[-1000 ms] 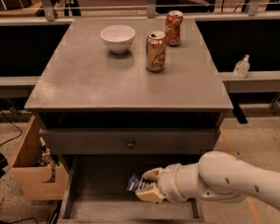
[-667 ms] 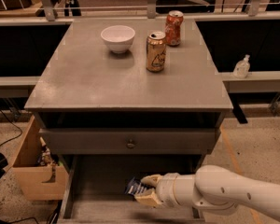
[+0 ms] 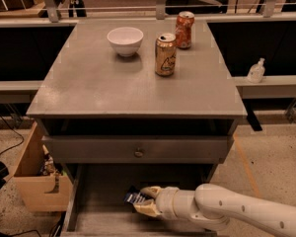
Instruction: Place rxbar blueberry into middle drawer
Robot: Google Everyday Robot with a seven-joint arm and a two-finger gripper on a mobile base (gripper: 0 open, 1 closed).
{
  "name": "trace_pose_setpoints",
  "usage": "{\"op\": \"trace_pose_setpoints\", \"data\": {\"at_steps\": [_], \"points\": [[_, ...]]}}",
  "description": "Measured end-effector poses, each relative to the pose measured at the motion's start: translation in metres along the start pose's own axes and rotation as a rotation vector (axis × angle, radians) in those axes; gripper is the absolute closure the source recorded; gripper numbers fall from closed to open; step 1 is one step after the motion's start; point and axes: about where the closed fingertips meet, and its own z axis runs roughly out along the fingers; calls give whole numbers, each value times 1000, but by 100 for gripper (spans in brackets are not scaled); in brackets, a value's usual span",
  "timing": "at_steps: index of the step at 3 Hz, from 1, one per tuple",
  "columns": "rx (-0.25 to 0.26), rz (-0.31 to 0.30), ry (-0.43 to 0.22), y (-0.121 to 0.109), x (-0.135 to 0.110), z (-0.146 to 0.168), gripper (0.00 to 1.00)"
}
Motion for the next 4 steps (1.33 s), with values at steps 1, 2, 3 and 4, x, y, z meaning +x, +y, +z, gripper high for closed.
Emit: {"op": "trace_pose_setpoints", "data": {"at_steps": [1,2,3,4], "points": [[-63,19,-32,1,3,38,98],[-61,17,-30,1,2,36,74],[-64,16,-30,2,2,37,53],[-67,16,-31,4,2,38,28]]}}
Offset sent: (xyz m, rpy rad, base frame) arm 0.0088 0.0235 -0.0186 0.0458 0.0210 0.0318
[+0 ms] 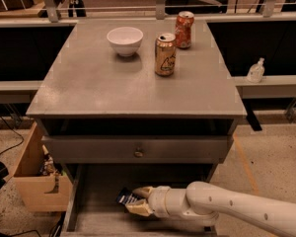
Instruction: Place rxbar blueberry into middle drawer
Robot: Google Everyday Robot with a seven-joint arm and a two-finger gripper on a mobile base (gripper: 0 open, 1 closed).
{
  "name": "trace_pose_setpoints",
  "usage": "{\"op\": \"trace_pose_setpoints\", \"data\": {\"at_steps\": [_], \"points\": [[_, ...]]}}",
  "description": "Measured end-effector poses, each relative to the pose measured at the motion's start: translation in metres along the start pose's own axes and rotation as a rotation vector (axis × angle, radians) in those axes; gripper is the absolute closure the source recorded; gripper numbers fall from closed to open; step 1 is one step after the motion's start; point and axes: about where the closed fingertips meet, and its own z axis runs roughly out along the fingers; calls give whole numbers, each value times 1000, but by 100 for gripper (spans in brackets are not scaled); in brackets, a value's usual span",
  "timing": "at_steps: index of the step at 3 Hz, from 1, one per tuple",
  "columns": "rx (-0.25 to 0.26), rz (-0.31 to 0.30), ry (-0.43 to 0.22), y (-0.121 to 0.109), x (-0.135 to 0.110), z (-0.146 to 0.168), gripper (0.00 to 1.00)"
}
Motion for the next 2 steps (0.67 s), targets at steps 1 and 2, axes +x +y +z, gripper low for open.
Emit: {"op": "trace_pose_setpoints", "data": {"at_steps": [1,2], "points": [[-3,0,0,1,0,1,5],[-5,-1,0,2,-1,2,0]]}}
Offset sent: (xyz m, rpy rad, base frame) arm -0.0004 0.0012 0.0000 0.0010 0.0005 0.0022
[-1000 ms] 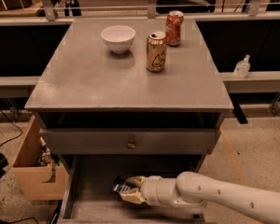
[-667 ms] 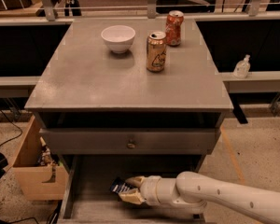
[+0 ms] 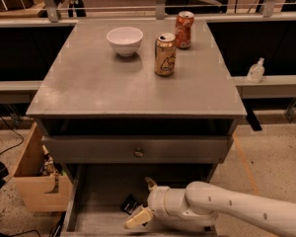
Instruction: Place rxbar blueberry into middle drawer
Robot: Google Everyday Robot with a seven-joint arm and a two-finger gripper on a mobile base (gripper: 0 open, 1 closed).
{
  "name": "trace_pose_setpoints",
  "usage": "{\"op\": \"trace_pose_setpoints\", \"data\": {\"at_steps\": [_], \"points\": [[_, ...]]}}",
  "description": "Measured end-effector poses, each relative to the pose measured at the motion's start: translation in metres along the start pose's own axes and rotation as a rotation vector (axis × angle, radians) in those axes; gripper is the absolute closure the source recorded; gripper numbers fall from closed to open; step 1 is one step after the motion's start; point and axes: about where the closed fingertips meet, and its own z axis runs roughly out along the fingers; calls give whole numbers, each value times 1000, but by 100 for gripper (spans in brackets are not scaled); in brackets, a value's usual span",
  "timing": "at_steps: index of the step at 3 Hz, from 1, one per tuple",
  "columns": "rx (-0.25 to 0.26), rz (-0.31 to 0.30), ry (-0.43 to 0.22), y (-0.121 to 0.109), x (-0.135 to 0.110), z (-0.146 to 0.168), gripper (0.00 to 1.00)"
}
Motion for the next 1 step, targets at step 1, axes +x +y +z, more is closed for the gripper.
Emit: {"op": "trace_pose_setpoints", "data": {"at_steps": [1], "points": [[0,0,0,0,0,0,0]]}}
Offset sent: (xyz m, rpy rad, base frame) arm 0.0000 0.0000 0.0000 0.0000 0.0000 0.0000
